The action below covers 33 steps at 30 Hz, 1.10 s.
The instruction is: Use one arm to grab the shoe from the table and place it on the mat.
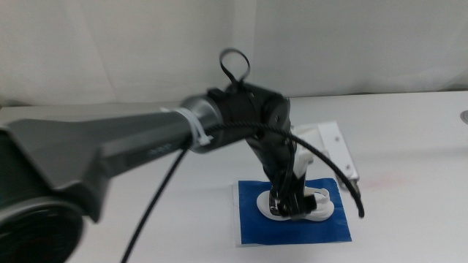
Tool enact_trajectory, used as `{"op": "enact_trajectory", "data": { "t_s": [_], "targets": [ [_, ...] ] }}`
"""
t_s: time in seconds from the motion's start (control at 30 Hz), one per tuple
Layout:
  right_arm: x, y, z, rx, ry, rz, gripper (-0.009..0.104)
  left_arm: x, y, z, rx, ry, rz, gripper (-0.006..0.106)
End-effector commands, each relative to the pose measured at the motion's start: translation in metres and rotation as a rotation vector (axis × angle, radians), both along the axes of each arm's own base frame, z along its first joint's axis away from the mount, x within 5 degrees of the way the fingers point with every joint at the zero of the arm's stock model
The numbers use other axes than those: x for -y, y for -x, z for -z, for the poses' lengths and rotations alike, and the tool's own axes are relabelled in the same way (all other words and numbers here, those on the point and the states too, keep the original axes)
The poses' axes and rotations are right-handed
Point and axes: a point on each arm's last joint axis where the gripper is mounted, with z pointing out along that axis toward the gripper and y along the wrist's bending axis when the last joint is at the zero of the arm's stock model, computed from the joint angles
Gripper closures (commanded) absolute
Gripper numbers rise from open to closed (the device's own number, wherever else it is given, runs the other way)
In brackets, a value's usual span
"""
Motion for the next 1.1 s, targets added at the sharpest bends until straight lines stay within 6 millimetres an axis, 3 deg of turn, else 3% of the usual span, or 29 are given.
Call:
{"op": "enact_trajectory", "data": {
  "t_s": [0.0,0.1,0.23,0.33,0.5,0.6,0.7,0.8,1.07],
  "targets": [
    [0.0,0.0,0.012,-0.031,0.015,0.003,0.098,-0.006,-0.002,-0.026,0.044,0.048,-0.011,0.008],
    [0.0,0.0,0.012,-0.031,0.015,0.003,0.098,-0.021,-0.008,-0.054,0.074,0.103,-0.084,0.008],
    [0.0,0.0,0.012,-0.031,0.015,0.003,0.098,-0.064,-0.03,-0.087,0.083,0.172,-0.292,0.008],
    [0.0,0.0,0.012,-0.031,0.015,0.003,0.098,-0.111,-0.047,-0.111,0.085,0.212,-0.467,0.008],
    [0.0,0.0,0.012,-0.031,0.015,0.003,0.098,-0.21,-0.069,-0.14,0.071,0.274,-0.828,0.008],
    [0.0,0.0,0.012,-0.031,0.015,0.003,0.098,-0.262,-0.07,-0.154,0.053,0.321,-1.051,0.008],
    [0.0,0.0,0.012,-0.031,0.015,0.003,0.098,-0.297,-0.061,-0.17,0.06,0.348,-1.174,0.008],
    [0.0,0.0,0.012,-0.029,0.014,0.003,0.098,-0.312,-0.051,-0.186,0.087,0.389,-1.239,0.008],
    [0.0,0.0,0.012,-0.029,0.014,0.003,0.098,-0.314,-0.029,-0.211,0.142,0.428,-1.242,0.008]
  ]
}}
